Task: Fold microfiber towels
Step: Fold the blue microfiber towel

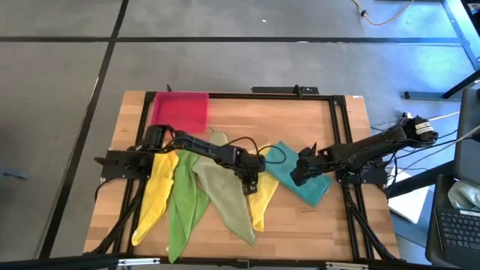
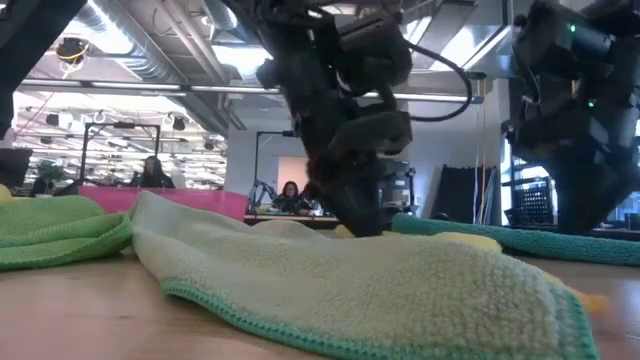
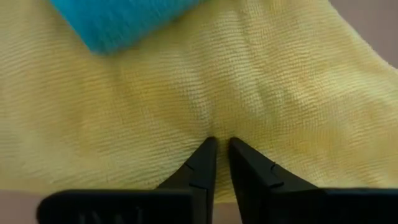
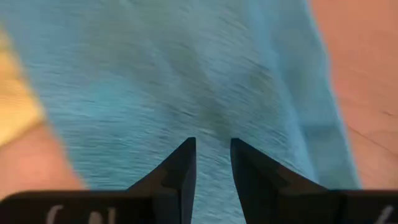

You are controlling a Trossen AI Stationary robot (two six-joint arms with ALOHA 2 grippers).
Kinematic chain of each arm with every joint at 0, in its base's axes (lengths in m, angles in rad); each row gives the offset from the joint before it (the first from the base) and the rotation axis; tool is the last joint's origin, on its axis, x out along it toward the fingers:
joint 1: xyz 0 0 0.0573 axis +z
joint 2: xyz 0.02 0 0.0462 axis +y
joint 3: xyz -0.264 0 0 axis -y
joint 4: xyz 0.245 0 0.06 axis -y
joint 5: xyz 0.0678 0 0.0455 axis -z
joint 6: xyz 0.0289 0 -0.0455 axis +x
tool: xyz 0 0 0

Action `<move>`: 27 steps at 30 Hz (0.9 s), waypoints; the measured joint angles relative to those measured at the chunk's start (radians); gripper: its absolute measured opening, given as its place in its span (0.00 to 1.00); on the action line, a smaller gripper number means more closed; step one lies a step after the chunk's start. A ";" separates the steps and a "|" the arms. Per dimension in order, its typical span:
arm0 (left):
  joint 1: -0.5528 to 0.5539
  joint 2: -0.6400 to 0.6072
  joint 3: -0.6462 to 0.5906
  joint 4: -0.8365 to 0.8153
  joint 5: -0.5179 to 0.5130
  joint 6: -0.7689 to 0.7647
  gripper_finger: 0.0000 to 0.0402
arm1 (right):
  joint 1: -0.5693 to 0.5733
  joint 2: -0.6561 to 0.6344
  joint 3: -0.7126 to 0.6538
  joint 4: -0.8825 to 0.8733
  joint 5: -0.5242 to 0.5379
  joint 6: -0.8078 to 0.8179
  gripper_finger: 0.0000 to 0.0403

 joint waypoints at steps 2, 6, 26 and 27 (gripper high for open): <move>-0.018 -0.003 -0.004 -0.060 0.000 -0.007 0.11 | 0.000 0.007 -0.016 0.011 -0.011 0.001 0.25; -0.046 -0.016 -0.005 -0.160 -0.001 0.002 0.11 | 0.000 0.009 -0.042 0.066 -0.012 0.001 0.25; -0.148 -0.279 -0.393 -0.522 -0.099 -0.081 0.11 | 0.000 0.012 -0.067 0.208 -0.038 -0.063 0.25; -0.153 -0.308 -0.430 -0.523 -0.097 -0.098 0.11 | 0.000 0.012 -0.067 0.208 -0.040 -0.069 0.25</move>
